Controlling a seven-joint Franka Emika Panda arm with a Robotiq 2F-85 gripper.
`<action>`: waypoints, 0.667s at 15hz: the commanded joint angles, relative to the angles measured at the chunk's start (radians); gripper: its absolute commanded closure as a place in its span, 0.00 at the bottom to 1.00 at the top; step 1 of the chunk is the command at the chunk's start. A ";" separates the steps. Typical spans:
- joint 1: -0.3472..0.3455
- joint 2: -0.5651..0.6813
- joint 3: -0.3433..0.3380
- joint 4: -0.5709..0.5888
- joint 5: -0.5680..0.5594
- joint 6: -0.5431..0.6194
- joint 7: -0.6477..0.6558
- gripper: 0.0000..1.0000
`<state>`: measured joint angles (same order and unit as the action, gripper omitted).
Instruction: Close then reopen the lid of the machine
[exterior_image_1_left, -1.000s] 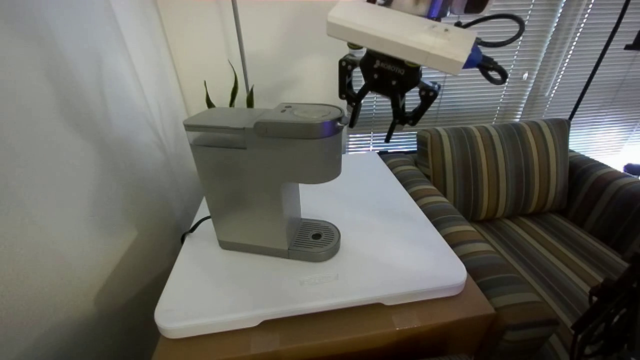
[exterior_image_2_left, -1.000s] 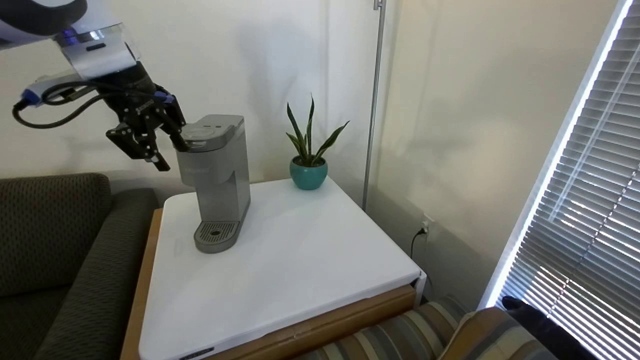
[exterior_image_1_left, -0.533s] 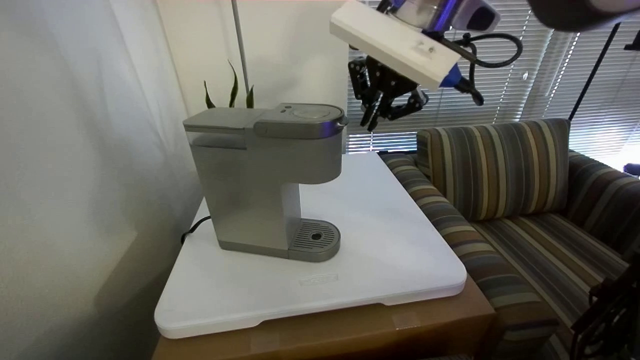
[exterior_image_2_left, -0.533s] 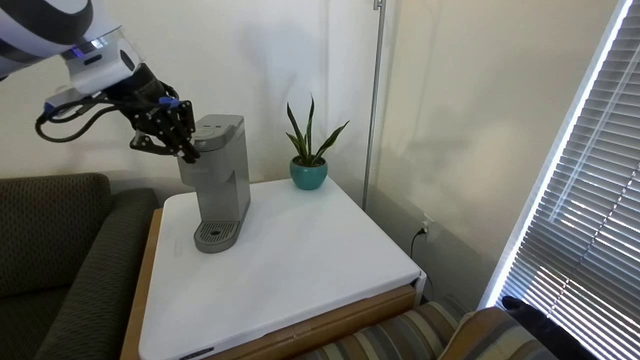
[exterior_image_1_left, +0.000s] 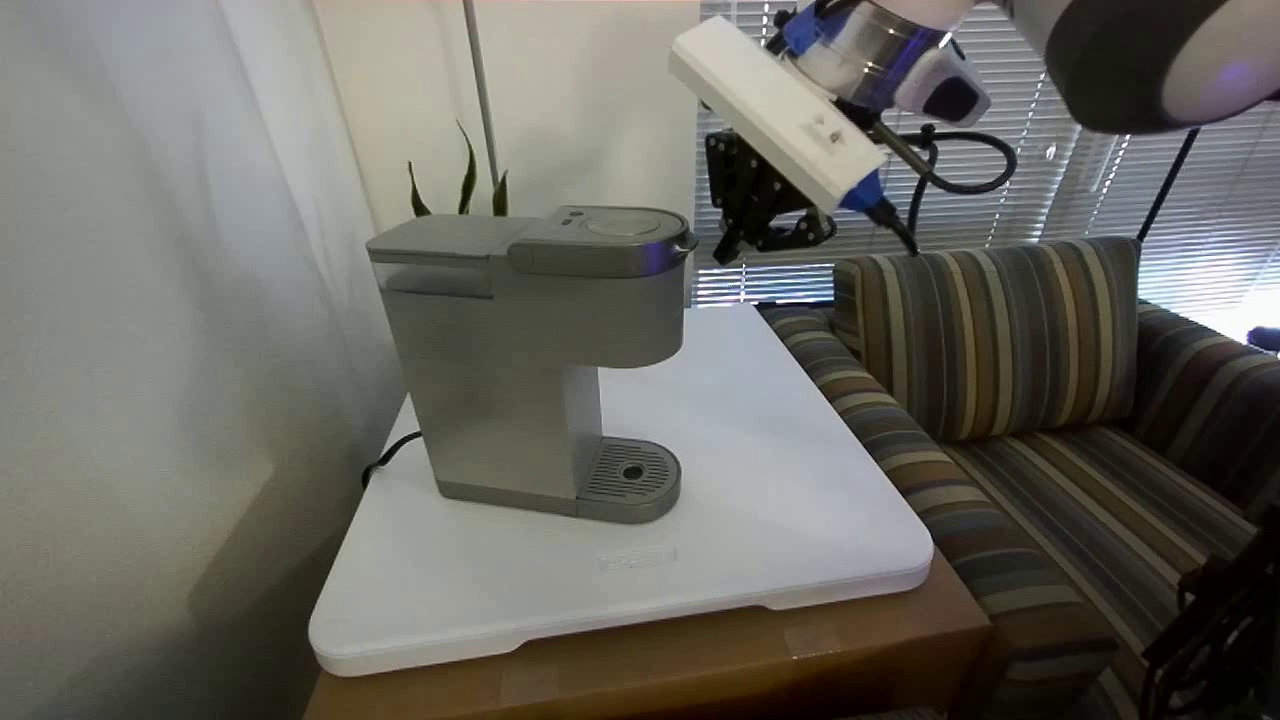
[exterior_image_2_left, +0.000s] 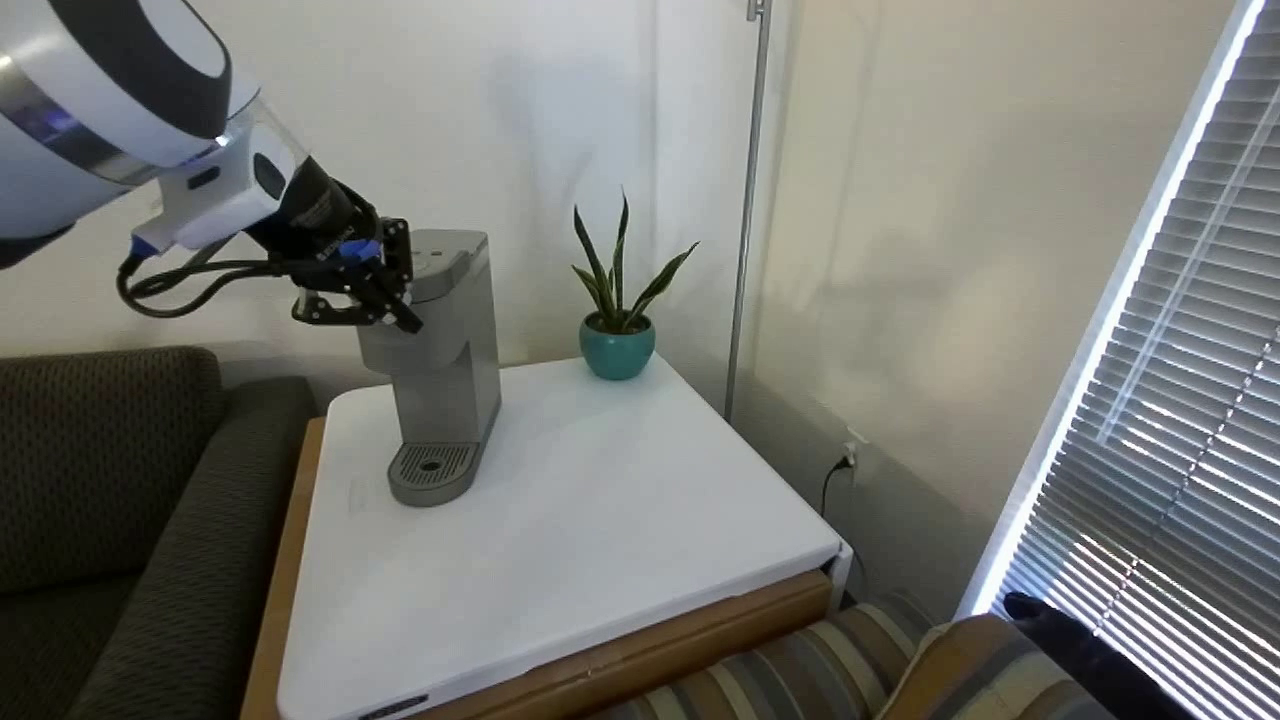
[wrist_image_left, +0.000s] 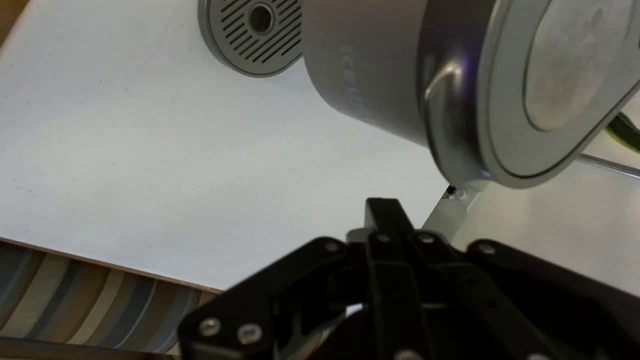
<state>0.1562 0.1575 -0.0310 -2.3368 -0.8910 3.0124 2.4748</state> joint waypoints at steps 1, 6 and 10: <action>0.008 0.015 -0.062 0.000 -0.113 0.077 0.139 1.00; 0.022 0.009 -0.139 0.003 -0.097 0.234 0.134 1.00; 0.018 0.040 -0.183 -0.002 -0.072 0.463 0.133 1.00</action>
<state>0.1627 0.1648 -0.1766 -2.3332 -0.9918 3.3265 2.6081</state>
